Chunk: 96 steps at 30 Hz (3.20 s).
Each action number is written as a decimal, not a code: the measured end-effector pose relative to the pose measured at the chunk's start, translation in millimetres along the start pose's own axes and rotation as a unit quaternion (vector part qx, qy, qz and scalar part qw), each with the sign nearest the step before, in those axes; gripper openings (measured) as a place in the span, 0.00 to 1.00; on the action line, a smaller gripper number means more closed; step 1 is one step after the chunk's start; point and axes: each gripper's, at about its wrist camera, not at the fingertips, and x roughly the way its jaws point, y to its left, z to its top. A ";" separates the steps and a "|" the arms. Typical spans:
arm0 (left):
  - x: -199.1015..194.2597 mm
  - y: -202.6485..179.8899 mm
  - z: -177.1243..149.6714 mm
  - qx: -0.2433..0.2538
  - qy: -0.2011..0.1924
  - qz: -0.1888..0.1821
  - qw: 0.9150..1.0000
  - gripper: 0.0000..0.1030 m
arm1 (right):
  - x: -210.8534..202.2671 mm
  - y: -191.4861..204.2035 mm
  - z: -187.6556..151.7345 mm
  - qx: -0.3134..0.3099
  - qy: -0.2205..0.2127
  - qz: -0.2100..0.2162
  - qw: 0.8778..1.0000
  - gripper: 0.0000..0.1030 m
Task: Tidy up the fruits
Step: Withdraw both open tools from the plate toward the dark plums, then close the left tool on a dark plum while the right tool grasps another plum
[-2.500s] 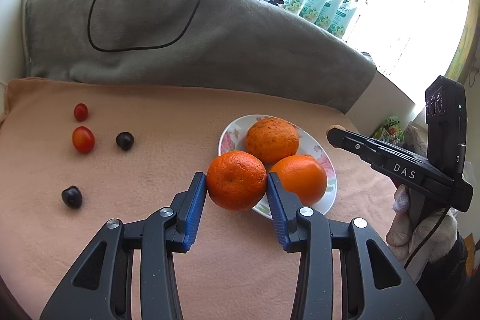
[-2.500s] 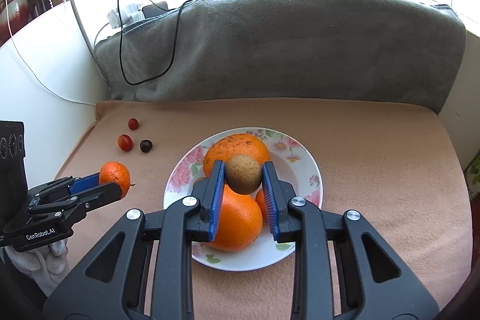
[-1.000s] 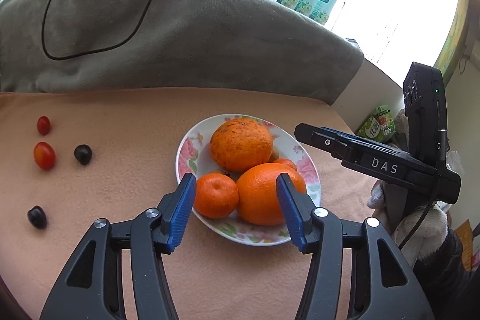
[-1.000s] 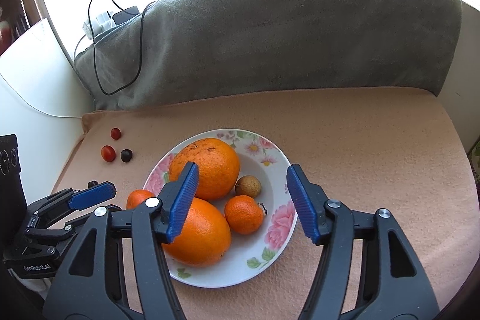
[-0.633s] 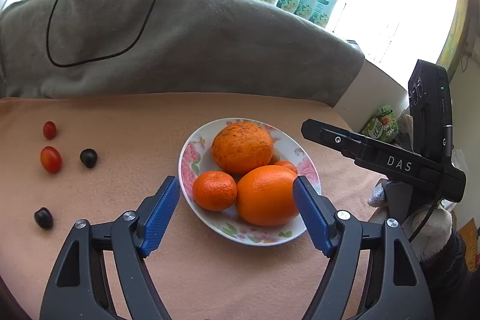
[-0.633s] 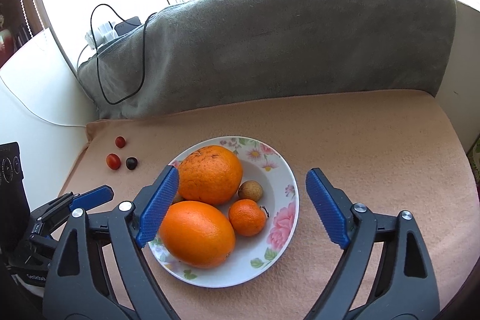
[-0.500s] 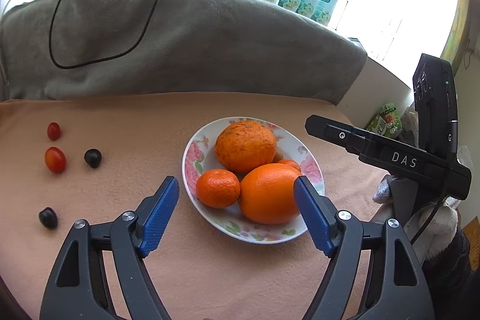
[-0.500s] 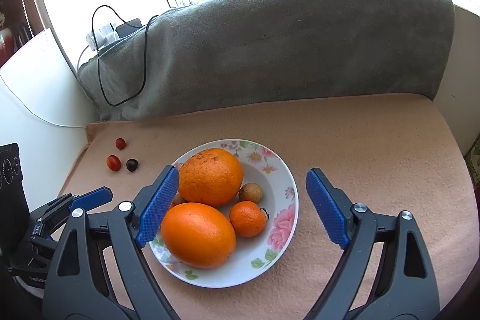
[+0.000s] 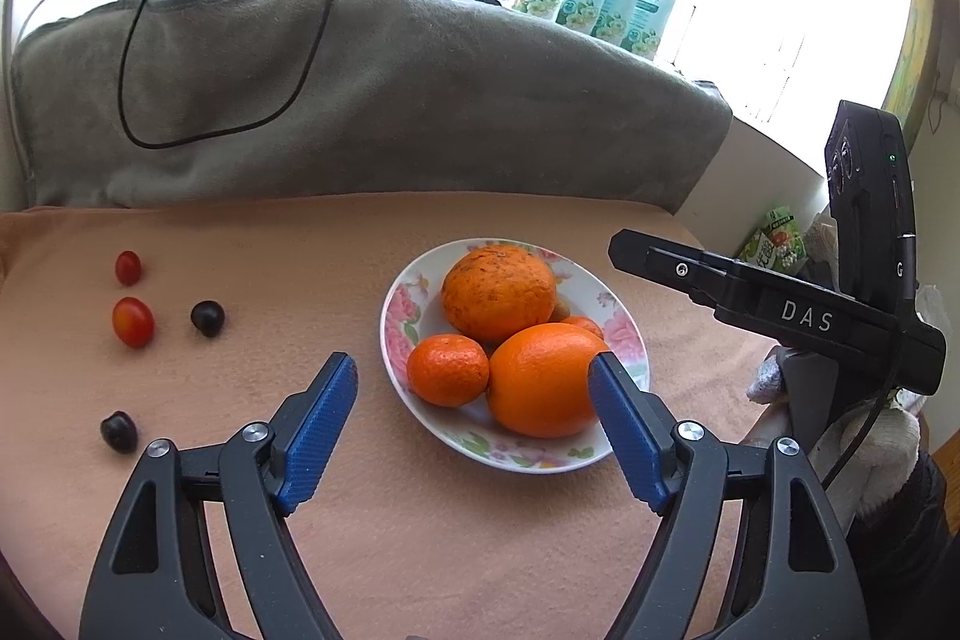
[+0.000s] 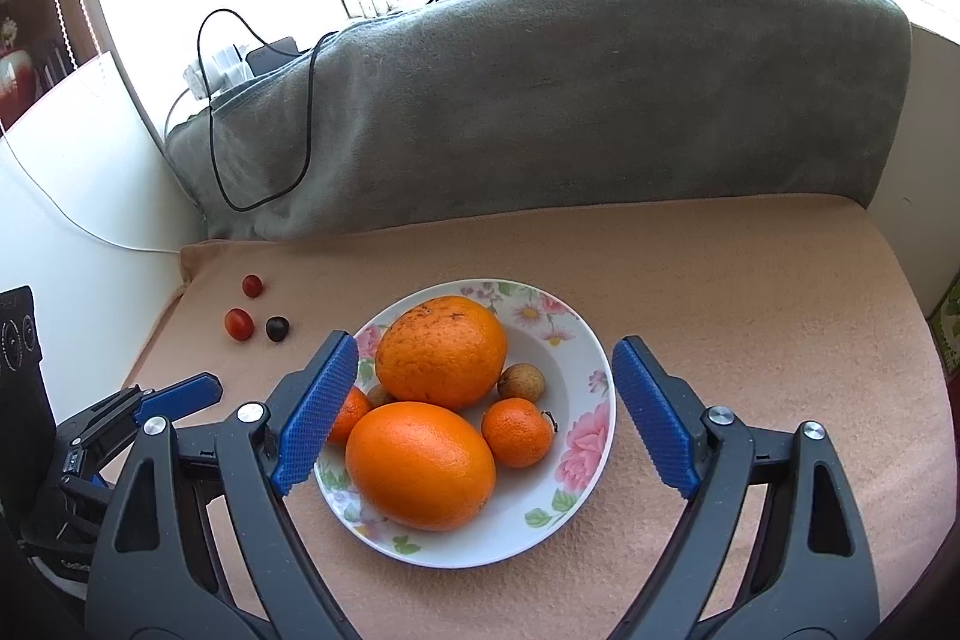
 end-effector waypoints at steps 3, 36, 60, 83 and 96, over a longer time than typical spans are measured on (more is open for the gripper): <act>-2.7 2.5 -1.4 -0.004 -0.002 0.000 1.000 0.77 | -0.1 3.9 -0.8 -0.002 0.003 0.002 1.000 0.87; -28.2 64.9 -7.2 -0.054 -0.018 0.033 0.998 0.77 | 18.6 64.5 3.7 -0.037 0.017 0.040 0.998 0.86; -36.0 138.8 -12.6 -0.110 -0.024 0.080 0.990 0.77 | 53.8 120.6 -7.0 -0.085 0.041 0.072 0.993 0.87; -47.3 211.4 -43.4 -0.175 -0.010 0.102 0.979 0.65 | 118.2 158.3 9.2 -0.073 0.093 0.100 0.988 0.86; -21.9 187.2 -49.7 -0.141 0.024 0.073 0.987 0.59 | 162.1 185.7 -6.5 -0.107 0.133 0.080 0.982 0.63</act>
